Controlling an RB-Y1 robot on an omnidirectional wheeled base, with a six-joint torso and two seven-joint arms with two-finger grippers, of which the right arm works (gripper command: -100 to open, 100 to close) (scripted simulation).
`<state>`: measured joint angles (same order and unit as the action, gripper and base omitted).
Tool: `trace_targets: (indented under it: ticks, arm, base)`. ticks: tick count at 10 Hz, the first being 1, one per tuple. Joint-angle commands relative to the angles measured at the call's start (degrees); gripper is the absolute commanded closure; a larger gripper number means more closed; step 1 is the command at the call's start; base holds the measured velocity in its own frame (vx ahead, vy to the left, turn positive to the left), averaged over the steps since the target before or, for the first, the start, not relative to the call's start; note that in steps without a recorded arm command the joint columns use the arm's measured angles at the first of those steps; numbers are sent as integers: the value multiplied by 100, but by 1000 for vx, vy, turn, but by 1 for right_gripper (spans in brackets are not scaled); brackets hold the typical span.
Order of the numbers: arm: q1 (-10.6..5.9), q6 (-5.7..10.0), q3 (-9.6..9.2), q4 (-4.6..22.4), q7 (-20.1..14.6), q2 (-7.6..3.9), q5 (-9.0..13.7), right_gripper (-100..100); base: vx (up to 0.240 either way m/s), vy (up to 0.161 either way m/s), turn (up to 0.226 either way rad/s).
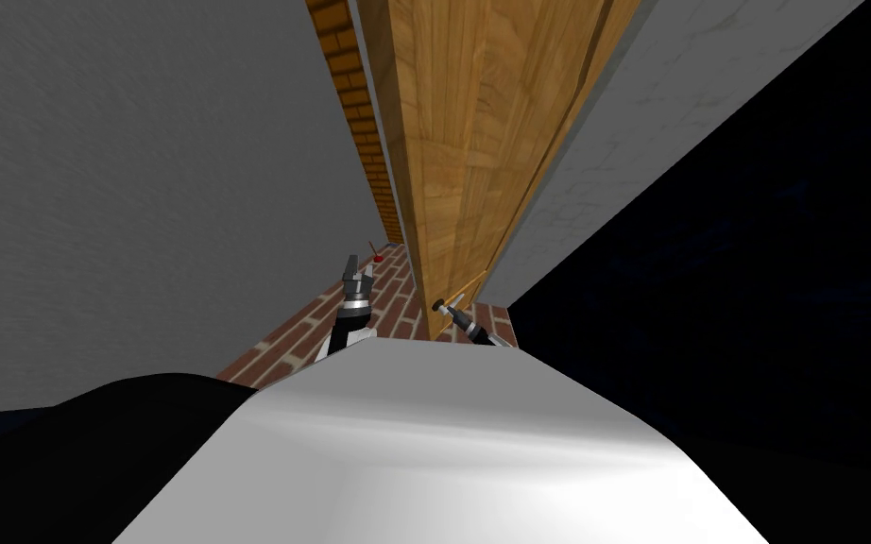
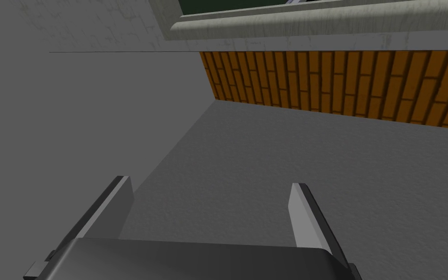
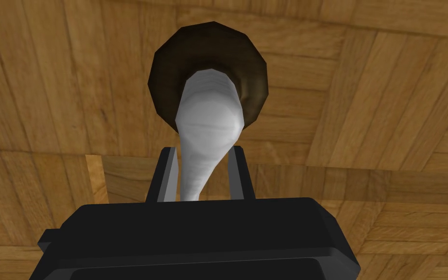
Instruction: Push the door open
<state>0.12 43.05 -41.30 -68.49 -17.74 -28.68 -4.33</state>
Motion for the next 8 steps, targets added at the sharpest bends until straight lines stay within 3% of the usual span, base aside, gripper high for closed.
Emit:
trace_targets:
  ticks: [1, 5, 8]
  arm:
    - [82, 33, -75, -15, 20, 3, -31, 100]
    - [82, 33, -75, -15, 20, 3, -31, 100]
    - [73, 160, -140, -69, -31, -145, -48, 100]
  base:
    - [-10, 2, -29]
    - [0, -1, 1]
    - [-49, -86, 88]
